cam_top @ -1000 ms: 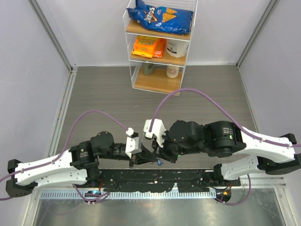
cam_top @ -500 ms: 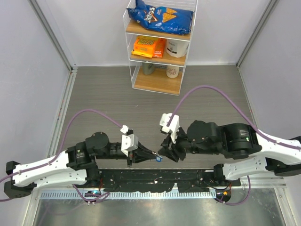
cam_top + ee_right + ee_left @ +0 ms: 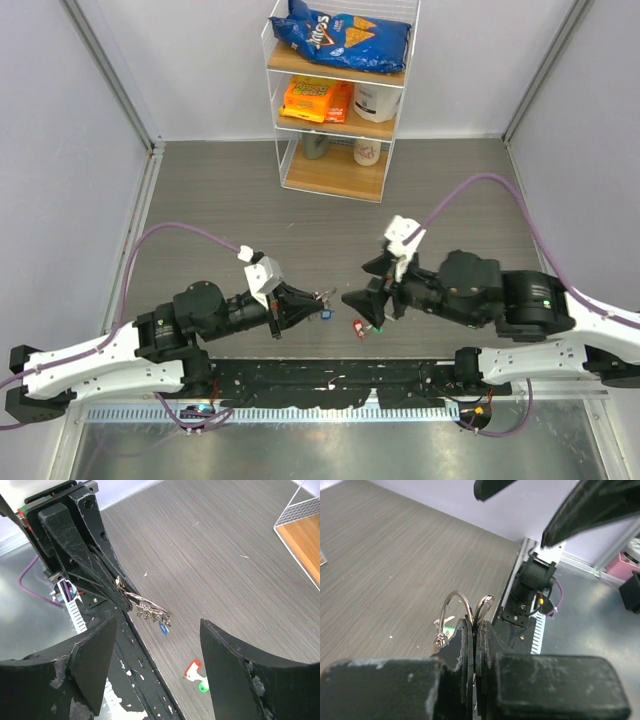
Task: Put the keys on the keyring
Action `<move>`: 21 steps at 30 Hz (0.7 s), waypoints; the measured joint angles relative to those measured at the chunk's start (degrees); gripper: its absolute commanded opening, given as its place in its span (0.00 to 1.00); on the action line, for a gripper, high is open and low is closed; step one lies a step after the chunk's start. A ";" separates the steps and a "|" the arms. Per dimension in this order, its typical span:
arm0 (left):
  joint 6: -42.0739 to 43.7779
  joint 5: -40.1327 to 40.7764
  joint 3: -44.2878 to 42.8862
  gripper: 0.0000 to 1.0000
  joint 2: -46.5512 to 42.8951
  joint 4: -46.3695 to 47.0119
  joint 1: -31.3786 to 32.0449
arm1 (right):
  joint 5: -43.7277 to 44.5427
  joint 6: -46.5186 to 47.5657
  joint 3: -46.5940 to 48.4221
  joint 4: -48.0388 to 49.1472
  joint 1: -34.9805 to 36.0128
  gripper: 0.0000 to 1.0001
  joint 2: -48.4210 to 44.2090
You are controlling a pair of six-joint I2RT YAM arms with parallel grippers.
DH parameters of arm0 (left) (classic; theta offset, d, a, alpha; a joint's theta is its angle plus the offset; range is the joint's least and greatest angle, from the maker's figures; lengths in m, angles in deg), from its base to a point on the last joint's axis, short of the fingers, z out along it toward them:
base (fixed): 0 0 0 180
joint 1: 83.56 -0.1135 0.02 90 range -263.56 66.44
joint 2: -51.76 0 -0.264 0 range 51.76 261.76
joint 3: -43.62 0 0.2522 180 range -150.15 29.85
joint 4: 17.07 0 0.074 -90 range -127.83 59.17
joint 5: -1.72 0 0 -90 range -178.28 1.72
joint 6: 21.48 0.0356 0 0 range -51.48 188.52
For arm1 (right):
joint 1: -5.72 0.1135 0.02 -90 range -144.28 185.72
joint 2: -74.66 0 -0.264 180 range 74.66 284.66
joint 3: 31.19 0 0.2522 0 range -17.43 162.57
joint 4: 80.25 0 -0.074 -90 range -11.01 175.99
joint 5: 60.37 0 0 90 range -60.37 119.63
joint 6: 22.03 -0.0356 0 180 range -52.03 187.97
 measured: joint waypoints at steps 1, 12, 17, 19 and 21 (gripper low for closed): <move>-0.52 1.46 0.00 0.00 -0.20 -0.31 0.00 | -0.72 0.22 0.79 -0.04 -0.57 0.70 1.70; -4.79 10.01 0.59 0.00 -3.69 -4.02 0.00 | -10.60 0.92 7.80 -2.29 -5.33 0.60 15.80; -5.57 10.34 0.90 0.00 -4.81 -5.16 0.00 | -13.53 1.57 10.99 -2.23 -6.14 0.53 15.91; -5.84 10.34 0.90 0.00 -4.85 -5.38 0.00 | -14.82 1.70 12.26 -2.29 -6.43 0.51 16.55; -5.88 10.27 0.90 0.00 -4.85 -5.68 0.00 | -15.54 1.73 13.60 -2.40 -6.56 0.50 17.79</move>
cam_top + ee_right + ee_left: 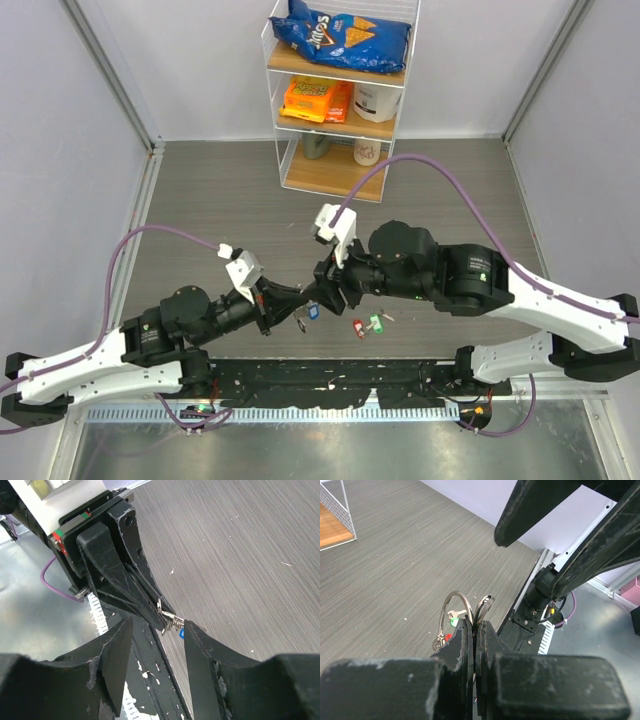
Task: Put the keys on the keyring
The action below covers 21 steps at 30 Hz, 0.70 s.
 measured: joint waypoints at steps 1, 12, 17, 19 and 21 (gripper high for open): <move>-0.02 0.00 0.00 0.00 0.00 -0.15 0.00 | -0.31 0.00 0.76 0.00 -0.15 0.50 0.90; -0.44 -0.57 0.00 0.00 -0.85 -0.94 0.00 | -1.88 0.15 2.84 -1.42 -0.68 0.41 5.77; -0.48 -0.81 0.00 0.00 -0.85 -0.96 0.00 | -2.47 0.28 3.26 -1.36 -0.72 0.40 5.77; -0.55 -1.01 0.00 0.00 -0.85 -0.96 0.00 | -2.62 0.31 3.28 -1.36 -0.72 0.38 5.77; -0.68 -1.09 0.00 0.00 -0.85 -0.96 0.00 | -2.80 0.35 3.28 -1.36 -0.72 0.37 5.84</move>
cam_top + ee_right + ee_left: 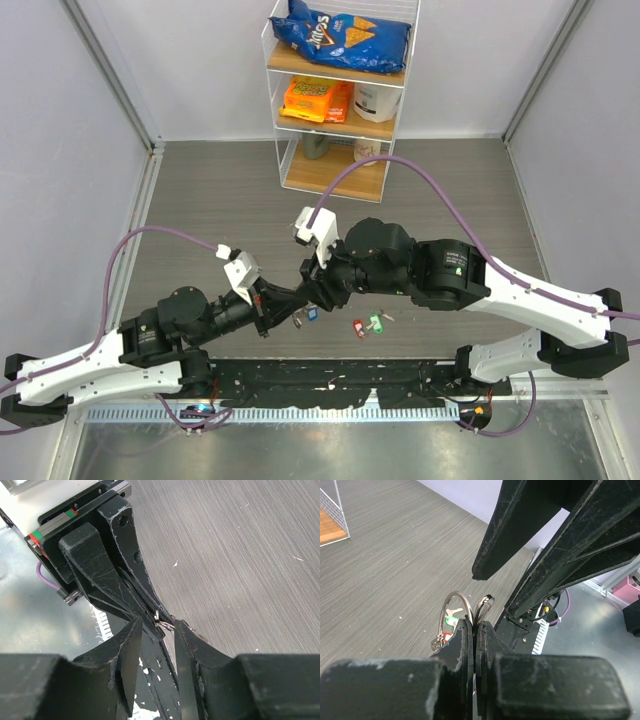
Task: Put the keys on the keyring
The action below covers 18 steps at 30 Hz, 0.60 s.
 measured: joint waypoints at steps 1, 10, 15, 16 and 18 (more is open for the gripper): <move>-0.24 -0.09 0.00 0.00 0.00 0.02 0.00 | -0.09 0.02 0.02 0.02 0.00 0.36 0.07; -1.01 -1.14 0.02 0.00 0.39 0.02 0.00 | -1.38 0.50 0.28 0.13 0.00 0.25 1.44; -1.03 -1.44 0.02 0.00 0.39 0.02 0.00 | -1.88 0.76 0.63 0.17 0.00 0.18 1.88; -1.03 -1.44 0.02 0.00 0.39 0.02 0.00 | -1.97 0.81 0.74 0.17 0.00 0.13 1.92; -1.03 -1.46 0.04 0.00 0.39 0.04 0.00 | -2.01 0.98 0.87 0.15 0.00 0.06 1.95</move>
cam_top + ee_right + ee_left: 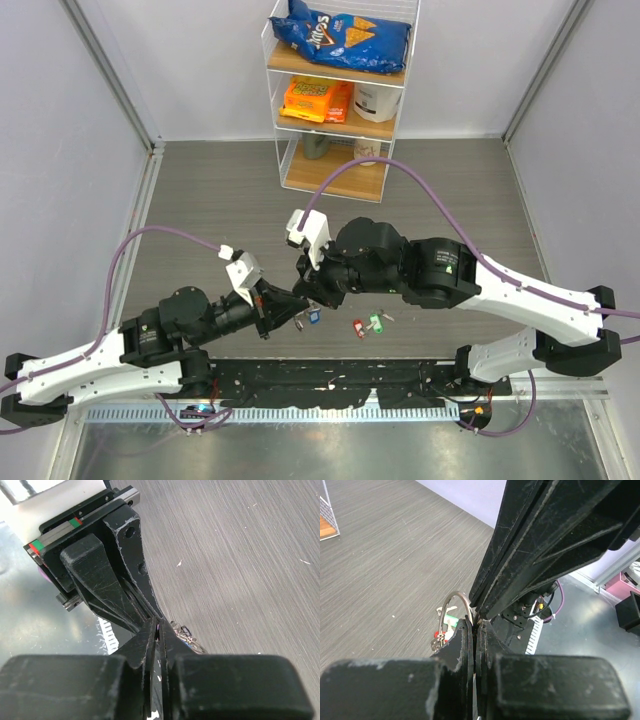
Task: Put the keys on the keyring
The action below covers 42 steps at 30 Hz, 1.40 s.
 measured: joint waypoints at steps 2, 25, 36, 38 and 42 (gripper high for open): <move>0.00 0.00 0.02 0.00 -0.13 0.00 0.00 | 0.02 0.09 0.00 0.00 0.00 0.06 0.00; 0.15 1.66 1.31 0.52 -2.47 3.15 -0.02 | 3.61 -5.09 -2.64 2.40 0.42 0.06 -1.31; 0.20 1.62 1.31 0.52 0.20 5.14 -0.02 | 10.88 -10.14 -2.64 2.38 1.27 0.06 -1.31; 0.31 1.60 1.31 0.52 0.70 5.73 -0.02 | 12.13 -10.99 -2.64 2.34 1.27 0.06 -1.31; 1.09 1.62 1.60 0.51 0.87 7.69 -0.02 | 13.42 -12.37 -2.64 2.29 1.27 0.06 -1.33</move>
